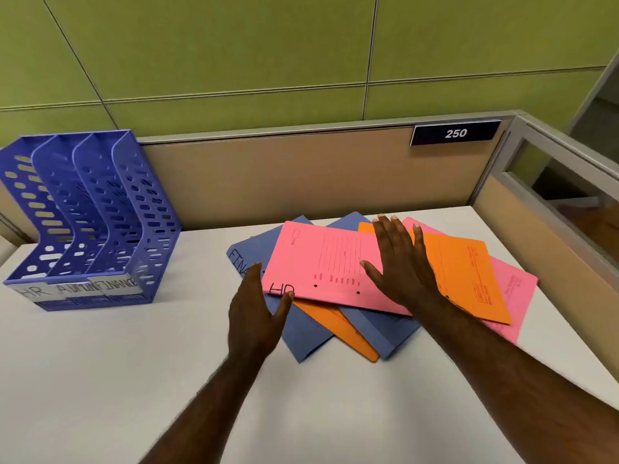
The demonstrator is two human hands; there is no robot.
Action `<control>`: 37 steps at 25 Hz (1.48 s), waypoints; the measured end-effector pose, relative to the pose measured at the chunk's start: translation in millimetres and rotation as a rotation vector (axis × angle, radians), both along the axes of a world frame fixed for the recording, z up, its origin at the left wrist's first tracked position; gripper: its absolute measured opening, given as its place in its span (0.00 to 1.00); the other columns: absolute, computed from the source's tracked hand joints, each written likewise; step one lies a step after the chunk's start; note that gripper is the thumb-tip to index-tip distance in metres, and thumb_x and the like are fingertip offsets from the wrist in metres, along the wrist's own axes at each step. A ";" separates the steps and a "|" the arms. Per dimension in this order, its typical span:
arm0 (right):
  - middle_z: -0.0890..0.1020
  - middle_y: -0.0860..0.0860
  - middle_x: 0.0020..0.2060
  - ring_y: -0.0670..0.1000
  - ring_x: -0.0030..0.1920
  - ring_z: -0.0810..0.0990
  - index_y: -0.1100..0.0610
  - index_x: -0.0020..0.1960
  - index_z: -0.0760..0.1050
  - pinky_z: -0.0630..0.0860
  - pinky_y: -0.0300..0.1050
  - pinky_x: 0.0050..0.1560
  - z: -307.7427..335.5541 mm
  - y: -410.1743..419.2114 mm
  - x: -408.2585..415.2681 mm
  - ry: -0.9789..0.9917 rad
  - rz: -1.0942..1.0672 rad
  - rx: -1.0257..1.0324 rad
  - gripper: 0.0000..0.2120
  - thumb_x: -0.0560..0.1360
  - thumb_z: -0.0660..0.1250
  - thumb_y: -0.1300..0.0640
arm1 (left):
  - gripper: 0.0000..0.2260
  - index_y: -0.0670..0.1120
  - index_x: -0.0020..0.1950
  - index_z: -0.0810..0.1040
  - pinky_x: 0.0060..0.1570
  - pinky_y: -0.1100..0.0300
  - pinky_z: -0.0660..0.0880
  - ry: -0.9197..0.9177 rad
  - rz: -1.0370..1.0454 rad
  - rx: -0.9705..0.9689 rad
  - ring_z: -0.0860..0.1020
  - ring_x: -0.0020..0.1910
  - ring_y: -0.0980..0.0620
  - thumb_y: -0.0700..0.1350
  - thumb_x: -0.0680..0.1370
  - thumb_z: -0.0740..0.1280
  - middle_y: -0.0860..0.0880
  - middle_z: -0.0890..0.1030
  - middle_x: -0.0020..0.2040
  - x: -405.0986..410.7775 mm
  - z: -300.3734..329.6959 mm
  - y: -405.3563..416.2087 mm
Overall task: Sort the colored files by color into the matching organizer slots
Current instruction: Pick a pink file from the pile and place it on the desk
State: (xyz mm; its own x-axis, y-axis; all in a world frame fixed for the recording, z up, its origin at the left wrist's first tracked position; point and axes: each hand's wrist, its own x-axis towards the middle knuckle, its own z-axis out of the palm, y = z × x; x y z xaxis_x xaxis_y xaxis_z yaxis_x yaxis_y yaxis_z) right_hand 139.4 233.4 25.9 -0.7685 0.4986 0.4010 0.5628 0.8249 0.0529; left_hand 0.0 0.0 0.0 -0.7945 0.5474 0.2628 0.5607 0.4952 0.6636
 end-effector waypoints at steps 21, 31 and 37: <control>0.58 0.55 0.77 0.55 0.76 0.58 0.58 0.77 0.53 0.58 0.50 0.74 -91.1 132.1 -110.3 -0.221 -0.039 -0.791 0.42 0.73 0.69 0.43 | 0.07 0.39 0.41 0.77 0.43 0.51 0.78 -1.062 0.594 0.441 0.78 0.36 0.43 0.41 0.71 0.73 0.43 0.77 0.36 -30.0 -60.1 74.4; 0.62 0.55 0.75 0.56 0.74 0.61 0.59 0.76 0.57 0.61 0.51 0.73 -99.8 132.9 -108.9 -0.245 -0.005 -0.747 0.38 0.74 0.66 0.41 | 0.04 0.43 0.40 0.78 0.48 0.47 0.81 -1.096 0.660 0.534 0.78 0.31 0.44 0.40 0.71 0.72 0.47 0.81 0.27 -26.2 -58.5 90.0; 0.62 0.56 0.75 0.56 0.74 0.61 0.59 0.76 0.57 0.60 0.51 0.73 -99.7 133.3 -108.3 -0.252 0.012 -0.744 0.39 0.74 0.67 0.41 | 0.12 0.42 0.59 0.75 0.38 0.52 0.81 -1.158 0.602 0.622 0.81 0.44 0.42 0.39 0.76 0.69 0.40 0.82 0.51 -21.4 -57.7 101.5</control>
